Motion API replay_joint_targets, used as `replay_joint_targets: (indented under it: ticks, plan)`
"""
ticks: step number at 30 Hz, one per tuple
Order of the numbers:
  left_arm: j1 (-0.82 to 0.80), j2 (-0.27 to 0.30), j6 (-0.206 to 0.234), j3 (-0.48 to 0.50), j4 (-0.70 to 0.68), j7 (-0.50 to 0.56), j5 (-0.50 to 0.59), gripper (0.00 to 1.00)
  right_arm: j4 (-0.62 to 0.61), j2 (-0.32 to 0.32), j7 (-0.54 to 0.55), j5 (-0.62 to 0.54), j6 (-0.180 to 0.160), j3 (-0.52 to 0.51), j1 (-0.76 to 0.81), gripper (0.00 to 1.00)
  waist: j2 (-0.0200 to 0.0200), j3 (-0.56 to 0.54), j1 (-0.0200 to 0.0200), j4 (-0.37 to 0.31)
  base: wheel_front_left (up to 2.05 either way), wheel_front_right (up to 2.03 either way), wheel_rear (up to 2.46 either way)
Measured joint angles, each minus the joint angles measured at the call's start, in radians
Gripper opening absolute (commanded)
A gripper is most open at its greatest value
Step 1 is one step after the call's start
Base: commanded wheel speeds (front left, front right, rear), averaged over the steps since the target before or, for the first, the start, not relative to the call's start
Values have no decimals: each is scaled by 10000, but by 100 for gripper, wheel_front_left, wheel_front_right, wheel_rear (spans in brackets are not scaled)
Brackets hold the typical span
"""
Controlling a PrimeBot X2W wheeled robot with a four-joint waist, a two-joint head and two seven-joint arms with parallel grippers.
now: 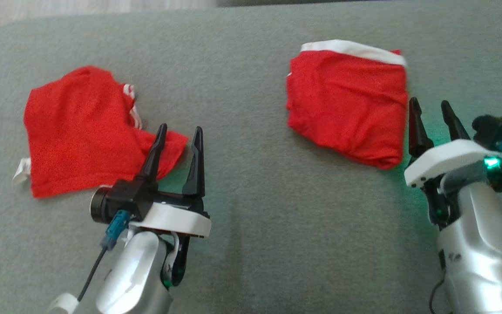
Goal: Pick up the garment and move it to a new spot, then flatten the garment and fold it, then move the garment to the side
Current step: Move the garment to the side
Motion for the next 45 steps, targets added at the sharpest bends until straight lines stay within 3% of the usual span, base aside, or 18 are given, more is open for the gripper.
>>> replay_joint_targets:
  ticks: [10, 11, 12, 13, 20, 25, 30, 37, 42, 45]
  plan:
    - [-315, -2, 8, -274, 79, 2, -31, 100, 2592, -94, 834, 217, 0, -366, -1588, 100, 0, 640, -3, 917, 0, 0, 0]
    - [-334, -2, 13, -278, 82, 0, -31, 100, 2754, -138, 863, 247, 0, -313, -1749, 96, 0, 654, -2, 971, 0, 0, 0]
    - [-347, -2, 27, -278, 86, 2, -31, 100, 2907, -174, 859, 263, 0, -249, -1890, 33, 0, 659, -2, 1010, 0, 0, 0]
    - [-354, -2, 59, -274, 90, 0, -31, 100, 3043, -182, 798, 255, 0, -190, -1993, 0, 0, 646, -1, 1026, 0, 0, 0]
    - [-344, -4, 75, -102, 142, 0, -29, 100, 3651, -366, -98, -671, 0, 449, -2059, 0, 0, 390, -2, 765, 0, 0, 0]
    - [-329, -2, 67, 54, 142, 2, -27, 100, 3563, -1344, 21, -1009, 0, 1622, -2061, 0, 0, 158, -3, 427, 0, 0, 0]
    - [-324, -4, 61, 71, 115, 0, -29, 100, 2932, -3127, 731, -807, 0, 3613, -2055, 0, 0, 40, -3, 199, 0, 0, 0]
    - [-327, -4, 58, 42, -29, 0, -31, 100, 2073, -6577, 1494, 81, 0, 6410, -2006, 0, 0, 382, -3, 276, 0, 0, 0]
    - [-400, -4, 58, 33, -105, 0, -29, 100, 2422, -8681, 1584, 414, 0, 7160, -2088, 0, 0, 905, -2, 553, 0, 0, 0]
    - [-483, -4, 48, 35, -161, 0, -27, 100, 2744, -8974, 1584, 382, 0, 7210, -2284, 0, 0, 1183, -2, 698, 0, 0, 0]
